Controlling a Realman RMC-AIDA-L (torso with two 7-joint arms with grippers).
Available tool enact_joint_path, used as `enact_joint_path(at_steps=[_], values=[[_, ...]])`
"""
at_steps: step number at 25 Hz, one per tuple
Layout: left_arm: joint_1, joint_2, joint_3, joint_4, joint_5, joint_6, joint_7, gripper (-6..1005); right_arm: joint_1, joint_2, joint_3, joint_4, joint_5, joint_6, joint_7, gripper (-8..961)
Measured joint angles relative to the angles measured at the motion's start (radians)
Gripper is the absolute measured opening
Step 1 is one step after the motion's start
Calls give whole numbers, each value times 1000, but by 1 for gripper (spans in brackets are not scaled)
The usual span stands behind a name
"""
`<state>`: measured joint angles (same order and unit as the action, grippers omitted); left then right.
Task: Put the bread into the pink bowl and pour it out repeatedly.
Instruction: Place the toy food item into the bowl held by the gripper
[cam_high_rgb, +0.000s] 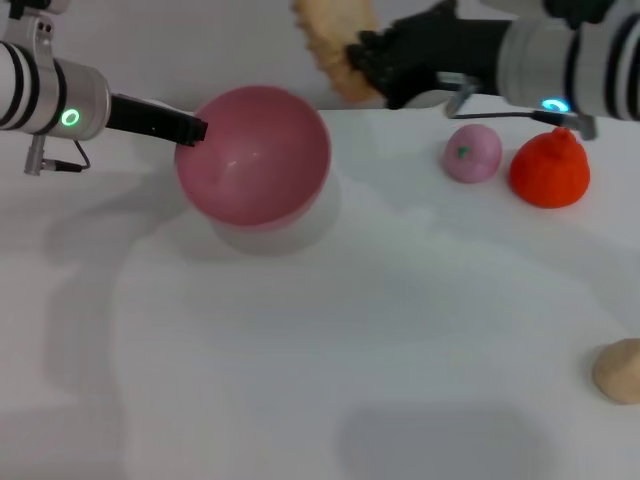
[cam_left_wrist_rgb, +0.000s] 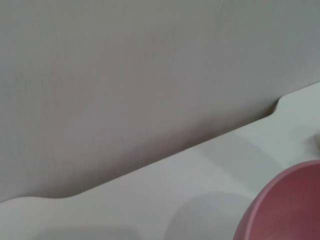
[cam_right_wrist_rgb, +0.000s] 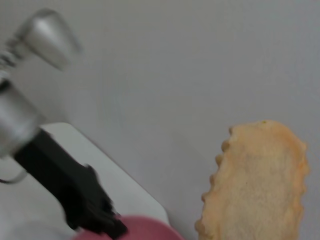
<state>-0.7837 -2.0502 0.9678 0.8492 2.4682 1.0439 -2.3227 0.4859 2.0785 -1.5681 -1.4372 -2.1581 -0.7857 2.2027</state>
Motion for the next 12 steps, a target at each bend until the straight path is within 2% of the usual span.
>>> enact_joint_path(at_steps=[5,12], values=[[0,-4,17,-1,-7,0,0,46,29,0,-105,-3,2,35,-1,89],[-5,-6,18,0,-9,3,0,46,43,1,-213,95,10,141,-1,84]])
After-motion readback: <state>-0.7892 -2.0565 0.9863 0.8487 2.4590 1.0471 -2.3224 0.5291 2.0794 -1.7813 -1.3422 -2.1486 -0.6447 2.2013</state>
